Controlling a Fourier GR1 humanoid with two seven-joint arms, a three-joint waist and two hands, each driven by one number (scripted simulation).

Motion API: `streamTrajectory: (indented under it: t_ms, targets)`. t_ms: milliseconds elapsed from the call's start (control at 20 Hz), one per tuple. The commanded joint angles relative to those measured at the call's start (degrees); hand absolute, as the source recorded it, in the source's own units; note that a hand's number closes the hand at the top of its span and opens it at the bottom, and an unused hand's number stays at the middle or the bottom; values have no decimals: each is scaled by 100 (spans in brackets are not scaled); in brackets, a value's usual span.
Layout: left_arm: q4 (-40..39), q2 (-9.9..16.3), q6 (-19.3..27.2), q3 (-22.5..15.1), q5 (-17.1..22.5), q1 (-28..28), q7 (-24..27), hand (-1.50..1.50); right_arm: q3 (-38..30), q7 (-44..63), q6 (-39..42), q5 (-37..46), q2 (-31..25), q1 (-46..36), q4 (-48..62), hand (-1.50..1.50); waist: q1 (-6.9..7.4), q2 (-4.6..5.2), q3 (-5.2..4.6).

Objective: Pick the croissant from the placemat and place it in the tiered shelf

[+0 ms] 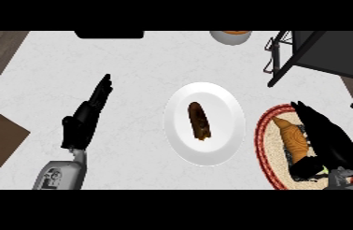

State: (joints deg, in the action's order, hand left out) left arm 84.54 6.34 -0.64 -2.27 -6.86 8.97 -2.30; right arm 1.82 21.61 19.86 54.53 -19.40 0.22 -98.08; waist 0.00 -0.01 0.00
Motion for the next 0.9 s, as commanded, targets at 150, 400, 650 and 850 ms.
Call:
streamTrajectory:
  t_ms: [150,400,650,850]
  targets:
    - [178,-257,187,-212,-280,-531,369,0,-425,-760,-390,78,-174,-105,927,-150,14,1,1]
    - [-35,-277,31,-3,-153,78,-111,0,-241,-555,-275,284,272,-201,842,-150,-2,0,0]
    - [69,-240,-16,60,-153,20,-102,0,-300,-610,134,295,116,-4,466,-150,-7,-5,-1]
    - [183,-281,6,-23,-224,6,-214,0,-94,-801,103,606,-14,-61,952,150,6,-6,-1]
